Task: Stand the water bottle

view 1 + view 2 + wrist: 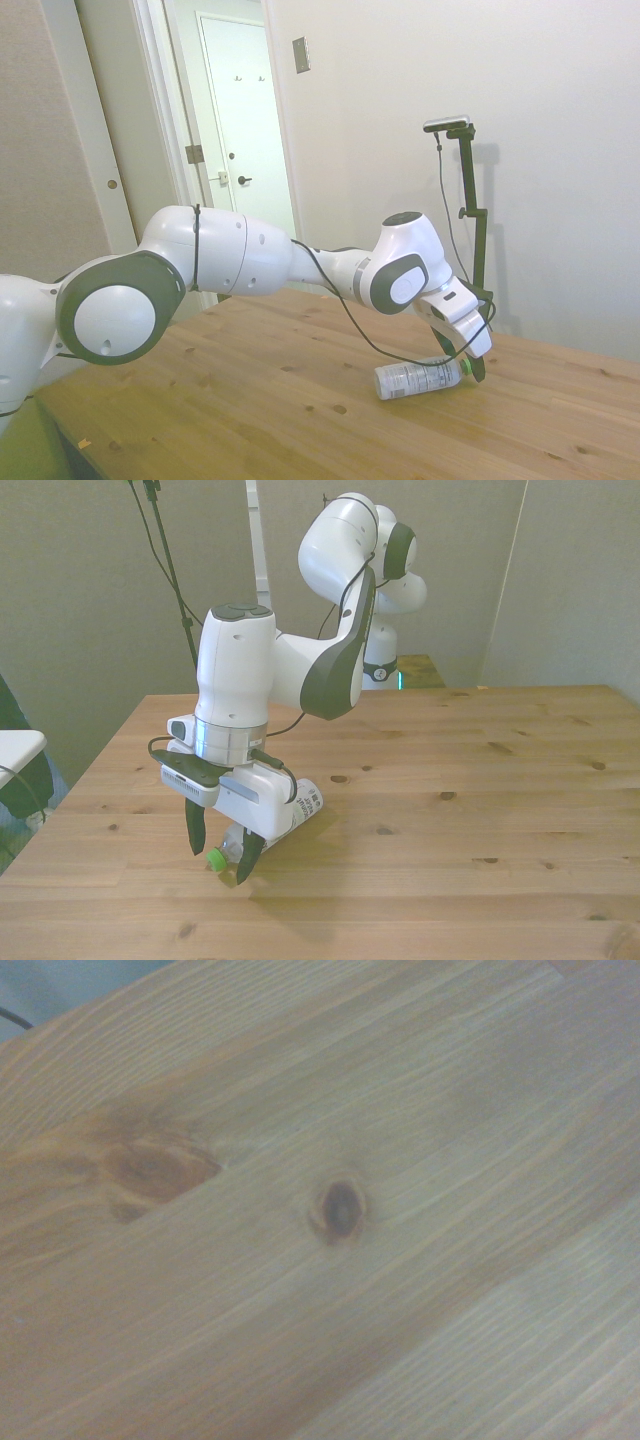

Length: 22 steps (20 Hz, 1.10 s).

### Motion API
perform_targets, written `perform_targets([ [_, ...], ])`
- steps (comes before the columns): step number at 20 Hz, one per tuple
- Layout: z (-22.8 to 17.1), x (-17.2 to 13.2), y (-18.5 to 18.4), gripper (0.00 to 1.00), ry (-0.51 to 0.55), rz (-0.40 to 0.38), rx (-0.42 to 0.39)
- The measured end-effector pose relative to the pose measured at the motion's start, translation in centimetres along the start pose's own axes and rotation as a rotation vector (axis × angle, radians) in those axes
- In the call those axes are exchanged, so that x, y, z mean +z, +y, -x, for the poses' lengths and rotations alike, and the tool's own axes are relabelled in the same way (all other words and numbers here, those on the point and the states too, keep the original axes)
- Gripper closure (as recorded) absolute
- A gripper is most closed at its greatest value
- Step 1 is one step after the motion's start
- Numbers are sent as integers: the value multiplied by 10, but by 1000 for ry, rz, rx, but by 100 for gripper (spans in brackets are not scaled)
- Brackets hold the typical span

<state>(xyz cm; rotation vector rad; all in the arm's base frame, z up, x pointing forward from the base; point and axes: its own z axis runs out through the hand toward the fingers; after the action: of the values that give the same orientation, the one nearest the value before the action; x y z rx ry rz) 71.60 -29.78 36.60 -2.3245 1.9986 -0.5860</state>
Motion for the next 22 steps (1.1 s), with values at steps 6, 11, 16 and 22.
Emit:
perform_targets([
  [6,7,3,-1,100,-20,10,-5],
  [11,8,4,1,100,-28,18,-4],
  [16,4,7,5,100,-31,27,2],
  [22,6,9,7,100,-49,37,-5],
])
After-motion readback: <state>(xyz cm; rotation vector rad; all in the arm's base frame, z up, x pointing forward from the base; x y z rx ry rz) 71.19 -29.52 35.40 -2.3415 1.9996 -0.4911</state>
